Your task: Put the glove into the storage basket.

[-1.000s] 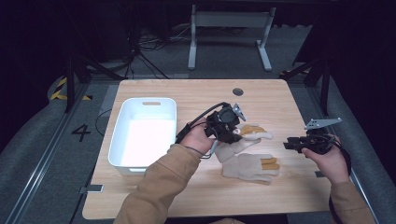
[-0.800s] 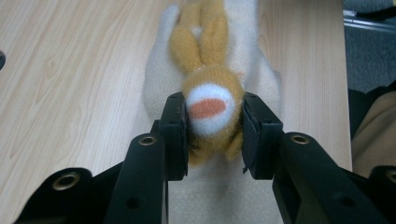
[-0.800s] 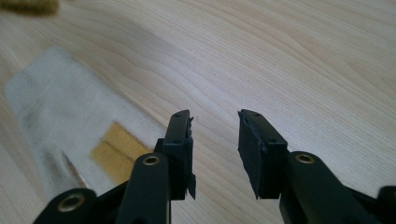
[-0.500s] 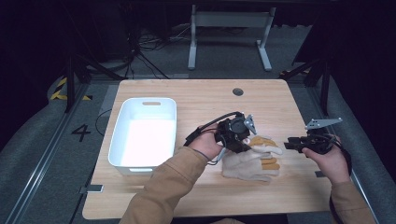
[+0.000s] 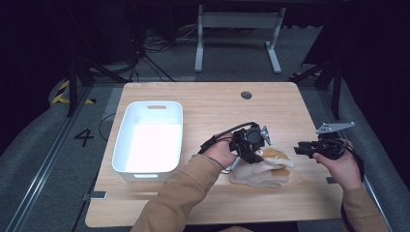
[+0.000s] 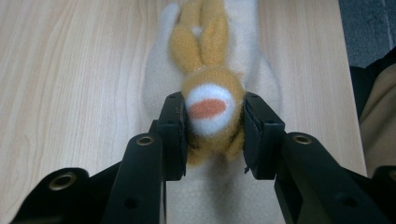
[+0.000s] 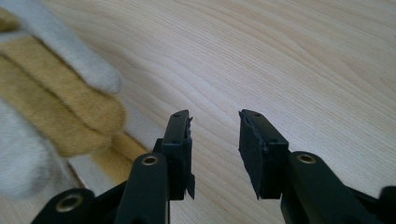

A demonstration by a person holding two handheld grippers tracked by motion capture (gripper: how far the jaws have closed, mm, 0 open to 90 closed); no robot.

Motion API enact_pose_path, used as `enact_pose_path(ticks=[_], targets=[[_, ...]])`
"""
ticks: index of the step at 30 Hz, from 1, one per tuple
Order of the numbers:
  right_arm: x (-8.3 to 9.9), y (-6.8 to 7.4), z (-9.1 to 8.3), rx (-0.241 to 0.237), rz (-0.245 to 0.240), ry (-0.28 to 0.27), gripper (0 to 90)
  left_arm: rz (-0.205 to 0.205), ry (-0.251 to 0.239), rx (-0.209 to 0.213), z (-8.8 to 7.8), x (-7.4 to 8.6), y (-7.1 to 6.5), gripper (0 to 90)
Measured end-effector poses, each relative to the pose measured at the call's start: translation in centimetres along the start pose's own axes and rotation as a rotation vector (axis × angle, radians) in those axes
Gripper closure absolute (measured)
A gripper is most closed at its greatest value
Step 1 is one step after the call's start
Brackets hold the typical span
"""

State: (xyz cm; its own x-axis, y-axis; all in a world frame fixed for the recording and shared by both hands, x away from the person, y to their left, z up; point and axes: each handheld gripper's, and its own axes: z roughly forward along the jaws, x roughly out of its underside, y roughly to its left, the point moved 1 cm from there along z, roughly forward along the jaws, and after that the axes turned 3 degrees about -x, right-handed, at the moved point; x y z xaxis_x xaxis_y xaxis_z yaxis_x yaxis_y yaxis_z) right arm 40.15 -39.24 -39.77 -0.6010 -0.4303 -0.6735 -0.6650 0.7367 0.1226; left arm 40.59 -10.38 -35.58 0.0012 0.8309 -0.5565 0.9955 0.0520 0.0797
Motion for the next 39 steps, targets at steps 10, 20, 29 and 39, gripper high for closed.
enact_pose_path(ticks=[10,20,29,39], targets=[[-0.1,0.3,0.6,-0.006,-0.014,0.018,63.5,0.009,0.035,0.051,2.2,0.6,-0.2,64.5],[-0.2,0.8,1.0,-0.013,-0.027,0.036,62.3,-0.073,0.034,0.082,3.8,1.4,0.1,43.8],[-0.6,1.6,1.3,-0.042,-0.063,0.047,60.0,-0.172,-0.062,-0.011,0.7,3.3,-0.5,44.1],[-0.5,2.6,3.1,-0.102,-0.110,0.130,55.2,-0.266,-0.053,-0.032,0.5,7.5,-2.2,43.7]])
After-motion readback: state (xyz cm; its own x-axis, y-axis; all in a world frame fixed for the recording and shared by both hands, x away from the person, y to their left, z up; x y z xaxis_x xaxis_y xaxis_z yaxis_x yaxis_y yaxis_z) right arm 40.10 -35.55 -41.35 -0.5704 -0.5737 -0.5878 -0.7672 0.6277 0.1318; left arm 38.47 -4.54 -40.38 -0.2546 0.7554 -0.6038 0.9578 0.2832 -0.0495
